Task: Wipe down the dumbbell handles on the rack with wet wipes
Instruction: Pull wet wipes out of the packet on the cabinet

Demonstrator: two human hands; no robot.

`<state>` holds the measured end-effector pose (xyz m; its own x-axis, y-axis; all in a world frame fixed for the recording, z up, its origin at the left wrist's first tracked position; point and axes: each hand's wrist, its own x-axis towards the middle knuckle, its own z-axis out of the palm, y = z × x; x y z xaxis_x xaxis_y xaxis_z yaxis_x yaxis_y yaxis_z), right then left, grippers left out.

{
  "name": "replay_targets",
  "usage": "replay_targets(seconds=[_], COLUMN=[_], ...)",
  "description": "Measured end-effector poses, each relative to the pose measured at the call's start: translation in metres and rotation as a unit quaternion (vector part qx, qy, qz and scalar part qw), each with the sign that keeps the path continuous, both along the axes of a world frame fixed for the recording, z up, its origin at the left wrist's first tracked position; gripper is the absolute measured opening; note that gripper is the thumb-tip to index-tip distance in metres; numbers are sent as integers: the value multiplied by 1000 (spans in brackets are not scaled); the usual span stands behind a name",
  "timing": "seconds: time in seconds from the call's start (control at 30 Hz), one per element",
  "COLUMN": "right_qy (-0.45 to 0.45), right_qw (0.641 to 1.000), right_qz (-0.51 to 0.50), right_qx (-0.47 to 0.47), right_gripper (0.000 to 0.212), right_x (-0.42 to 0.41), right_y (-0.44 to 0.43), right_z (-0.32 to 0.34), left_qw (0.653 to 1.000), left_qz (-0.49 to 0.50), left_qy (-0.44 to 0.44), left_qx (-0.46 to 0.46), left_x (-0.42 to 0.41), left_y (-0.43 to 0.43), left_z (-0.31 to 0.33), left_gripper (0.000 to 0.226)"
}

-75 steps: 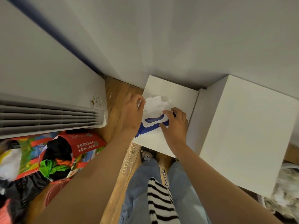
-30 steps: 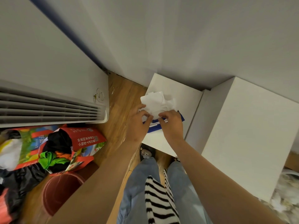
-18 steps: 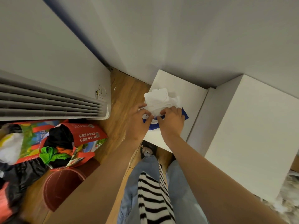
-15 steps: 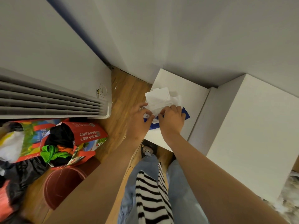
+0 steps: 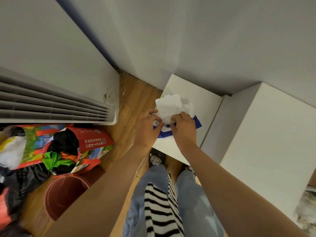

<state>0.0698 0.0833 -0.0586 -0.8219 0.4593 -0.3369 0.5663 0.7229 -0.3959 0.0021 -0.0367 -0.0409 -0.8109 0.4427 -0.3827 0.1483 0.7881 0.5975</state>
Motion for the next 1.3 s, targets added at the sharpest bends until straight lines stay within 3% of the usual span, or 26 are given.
replay_targets(seconds=[0.13, 0.4, 0.57, 0.67, 0.77, 0.97, 1.07, 1.13, 1.2, 1.3], right_qy=[17, -40, 40, 84, 124, 156, 130, 88, 50, 59], right_qw=[998, 992, 999, 994, 949, 906, 926, 958, 982, 978], right_qz=[46, 107, 16, -40, -202, -244, -201, -124, -59, -68], right_qx=[30, 61, -6, -63, -207, -309, -294, -243, -175, -187], right_gripper=[35, 34, 11, 13, 18, 14, 40, 54, 50, 29], right_x=[0, -2, 4, 8, 12, 12, 13, 12, 8, 1], right_y=[0, 2, 1, 3, 3, 3, 1, 1, 6, 13], right_z=[-3, -8, -7, 8, 33, 39, 29, 22, 19, 23], left_qw=[1000, 1000, 1000, 1000, 999, 993, 992, 992, 996, 998], left_qz=[-5, 4, 2, 9, 22, 65, 63, 67, 44, 6], left_qy=[-1, -6, 5, -13, -38, -97, -101, -96, -75, -64], left_qx=[1, -3, -6, -1, 3, 21, 31, 37, 24, 4], left_x=[0, 1, 3, 4, 4, 6, 4, 4, 4, 1], left_y=[0, 0, -1, -1, -1, -4, -3, -3, -2, -2], left_z=[-2, -4, 1, 5, 9, 12, 14, 13, 11, 11], left_gripper=[25, 24, 27, 30, 36, 37, 35, 30, 28, 32])
